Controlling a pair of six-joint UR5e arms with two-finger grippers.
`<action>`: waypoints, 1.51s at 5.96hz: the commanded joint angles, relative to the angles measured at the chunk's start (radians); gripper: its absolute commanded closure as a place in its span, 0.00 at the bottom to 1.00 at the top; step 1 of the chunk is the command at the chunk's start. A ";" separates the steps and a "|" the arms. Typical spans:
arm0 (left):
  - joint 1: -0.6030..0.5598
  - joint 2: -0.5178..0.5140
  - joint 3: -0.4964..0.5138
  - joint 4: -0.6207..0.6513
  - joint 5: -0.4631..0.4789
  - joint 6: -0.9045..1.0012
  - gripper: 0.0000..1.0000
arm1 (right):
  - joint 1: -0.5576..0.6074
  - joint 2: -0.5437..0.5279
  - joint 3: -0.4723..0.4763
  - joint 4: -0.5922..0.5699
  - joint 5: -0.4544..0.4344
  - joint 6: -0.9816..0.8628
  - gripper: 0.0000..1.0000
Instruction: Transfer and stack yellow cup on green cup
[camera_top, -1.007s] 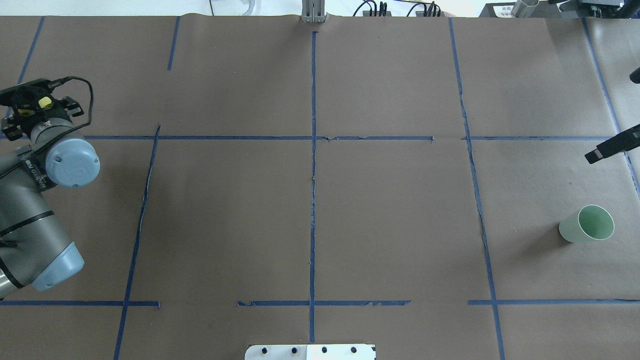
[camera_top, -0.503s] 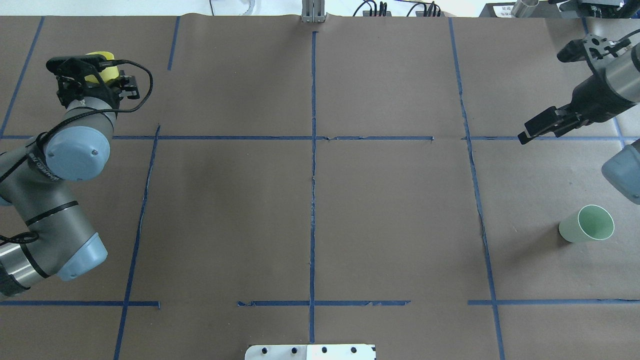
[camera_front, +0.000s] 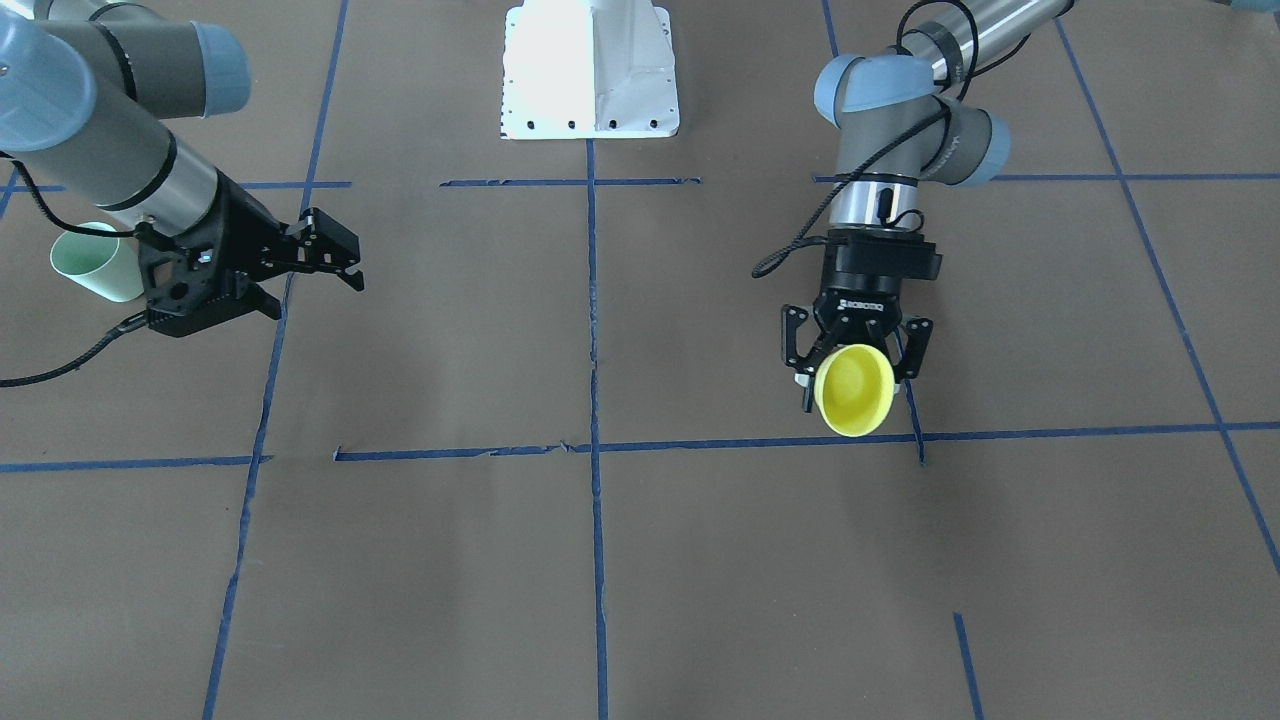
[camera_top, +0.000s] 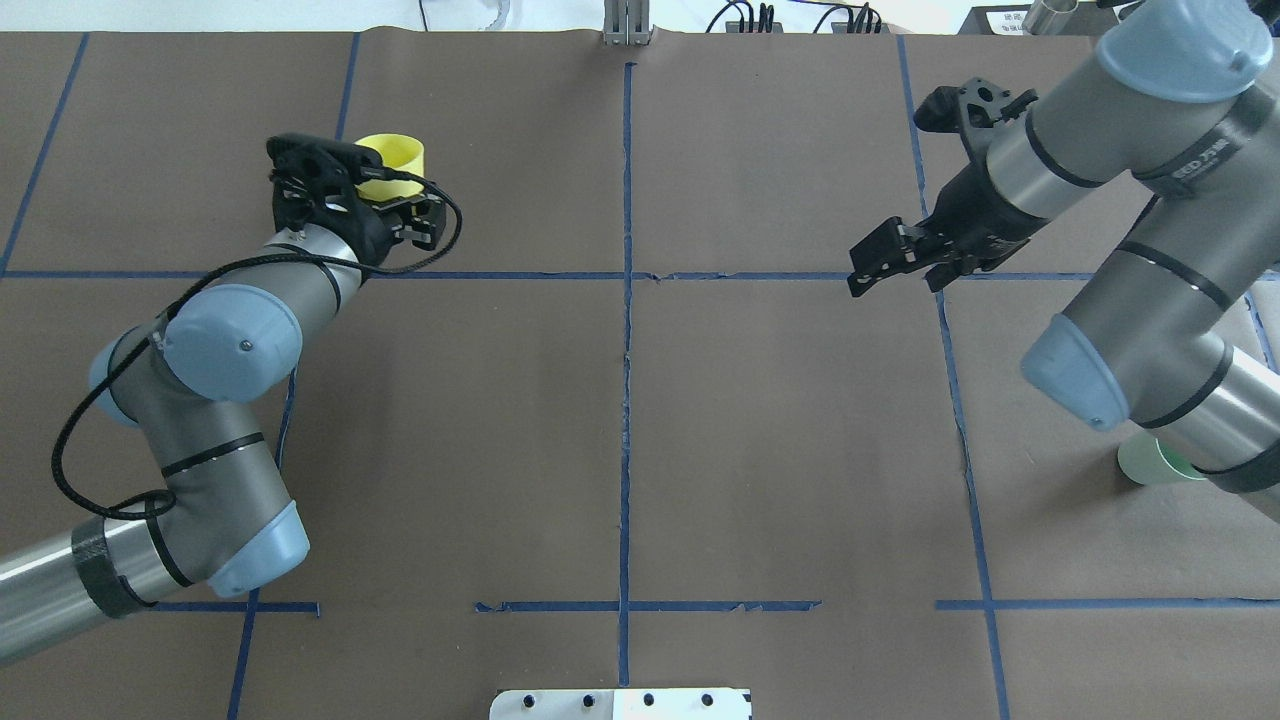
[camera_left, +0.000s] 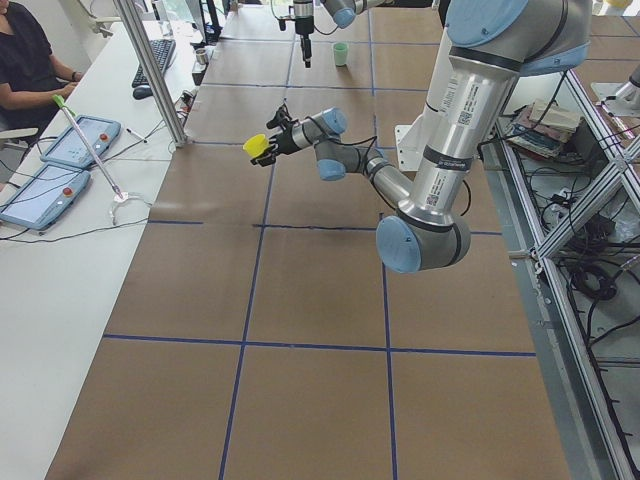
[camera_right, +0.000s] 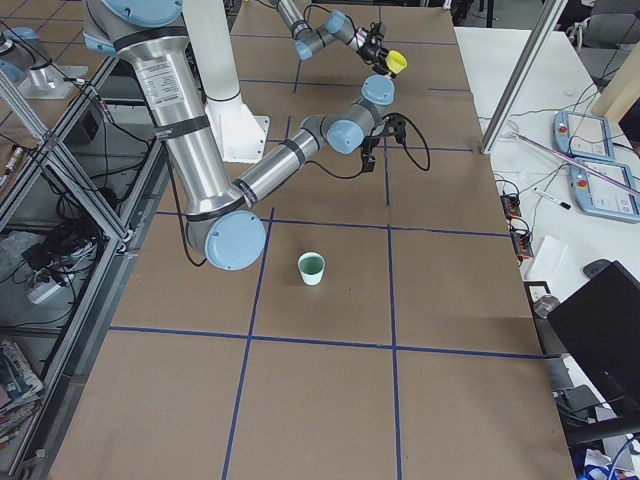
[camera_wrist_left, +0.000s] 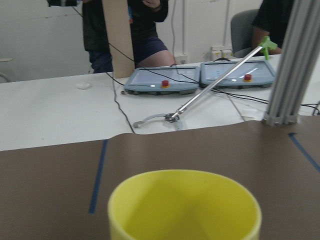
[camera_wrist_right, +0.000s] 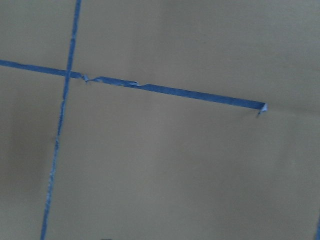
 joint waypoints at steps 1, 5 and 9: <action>0.119 -0.038 0.015 -0.150 0.001 0.159 0.91 | -0.081 0.114 -0.001 0.000 -0.090 0.171 0.00; 0.240 -0.045 0.043 -0.333 0.001 0.348 0.88 | -0.139 0.180 -0.006 -0.002 -0.089 0.244 0.00; 0.337 -0.060 0.043 -0.333 0.096 0.350 0.90 | -0.199 0.240 -0.052 0.000 -0.089 0.358 0.01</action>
